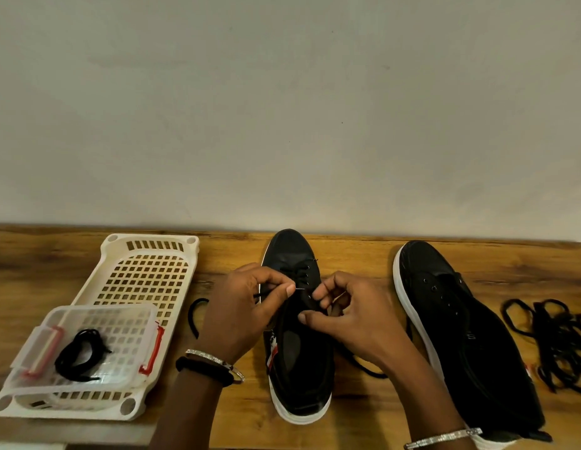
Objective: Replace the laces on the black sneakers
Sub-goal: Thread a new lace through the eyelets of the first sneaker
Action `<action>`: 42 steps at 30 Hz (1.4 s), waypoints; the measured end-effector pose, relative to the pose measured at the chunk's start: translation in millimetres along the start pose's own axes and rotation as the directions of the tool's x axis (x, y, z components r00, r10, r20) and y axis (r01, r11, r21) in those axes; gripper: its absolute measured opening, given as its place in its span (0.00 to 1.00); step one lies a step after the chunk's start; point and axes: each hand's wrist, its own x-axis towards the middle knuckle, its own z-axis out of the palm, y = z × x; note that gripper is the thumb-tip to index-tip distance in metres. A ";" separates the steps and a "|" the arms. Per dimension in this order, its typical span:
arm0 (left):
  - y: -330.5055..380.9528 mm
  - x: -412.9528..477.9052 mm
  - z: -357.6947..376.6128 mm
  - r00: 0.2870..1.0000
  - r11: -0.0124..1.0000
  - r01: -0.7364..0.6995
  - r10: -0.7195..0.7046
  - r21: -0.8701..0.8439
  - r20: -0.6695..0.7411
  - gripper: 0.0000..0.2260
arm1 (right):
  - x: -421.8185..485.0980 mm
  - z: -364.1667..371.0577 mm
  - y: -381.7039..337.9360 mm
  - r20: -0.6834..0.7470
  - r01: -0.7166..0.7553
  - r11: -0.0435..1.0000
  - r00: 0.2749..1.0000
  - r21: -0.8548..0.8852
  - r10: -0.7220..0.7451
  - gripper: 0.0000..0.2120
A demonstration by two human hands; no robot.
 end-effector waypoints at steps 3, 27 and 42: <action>3.0 0.9 -0.3 0.999 0.999 -0.033 0.031 0.043 0.036 0.12 | 0.2 -1.3 0.7 -0.043 0.025 1.000 0.999 -0.004 -0.026 0.10; 15.7 -1.3 25.9 0.995 0.962 0.044 -0.066 0.269 0.070 0.03 | -1.7 -5.5 7.7 -0.022 -0.023 0.984 0.999 0.176 0.027 0.05; 3.9 -0.1 23.2 0.998 0.998 0.060 -0.061 0.035 0.034 0.04 | 0.4 -8.4 11.6 0.009 -0.078 0.939 0.997 0.334 0.080 0.04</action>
